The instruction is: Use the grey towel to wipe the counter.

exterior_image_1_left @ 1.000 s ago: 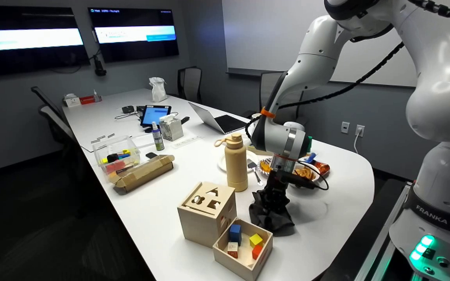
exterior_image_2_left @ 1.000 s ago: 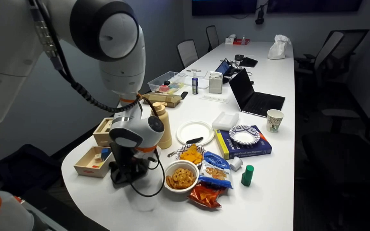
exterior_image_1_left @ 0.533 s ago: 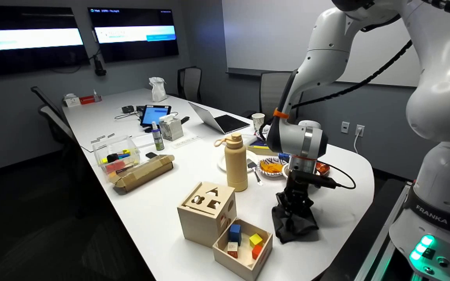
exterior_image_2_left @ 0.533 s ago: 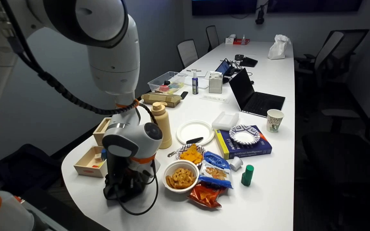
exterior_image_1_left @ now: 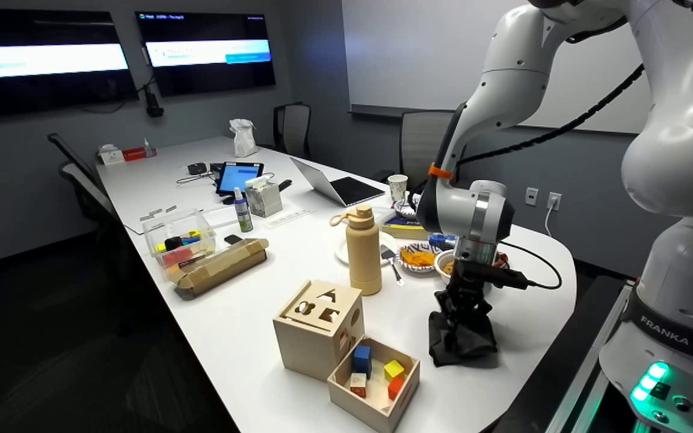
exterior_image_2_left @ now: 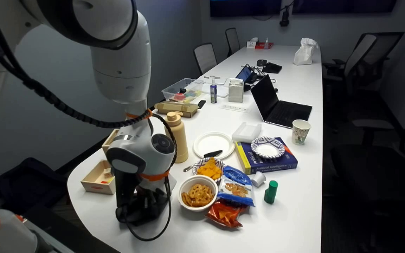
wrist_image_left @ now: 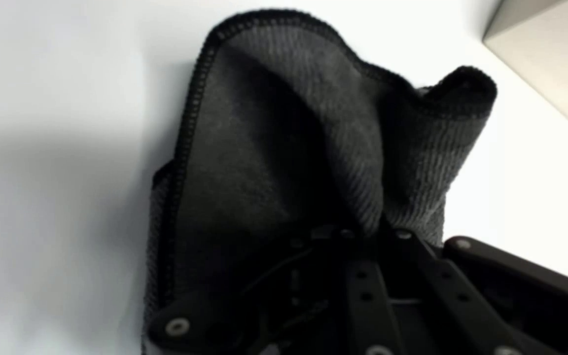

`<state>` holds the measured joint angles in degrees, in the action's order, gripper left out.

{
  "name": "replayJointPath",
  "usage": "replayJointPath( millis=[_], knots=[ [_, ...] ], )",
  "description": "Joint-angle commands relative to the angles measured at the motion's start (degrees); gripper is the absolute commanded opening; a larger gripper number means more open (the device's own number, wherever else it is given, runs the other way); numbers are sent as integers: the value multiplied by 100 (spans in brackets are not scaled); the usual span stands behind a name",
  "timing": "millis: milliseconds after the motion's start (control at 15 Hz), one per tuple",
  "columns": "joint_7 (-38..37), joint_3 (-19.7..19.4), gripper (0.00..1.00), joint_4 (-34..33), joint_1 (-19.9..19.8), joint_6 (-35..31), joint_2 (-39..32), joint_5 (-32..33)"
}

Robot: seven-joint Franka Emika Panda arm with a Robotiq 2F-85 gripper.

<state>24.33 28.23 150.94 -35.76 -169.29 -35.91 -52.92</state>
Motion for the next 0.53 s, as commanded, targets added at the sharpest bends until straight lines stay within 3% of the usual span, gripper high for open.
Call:
replayJointPath(
  millis=[0,467],
  knots=[
    [245,313,2,333,-331,-150,320,-237],
    [147,350,2,570,-398,-67,513,-207]
  ],
)
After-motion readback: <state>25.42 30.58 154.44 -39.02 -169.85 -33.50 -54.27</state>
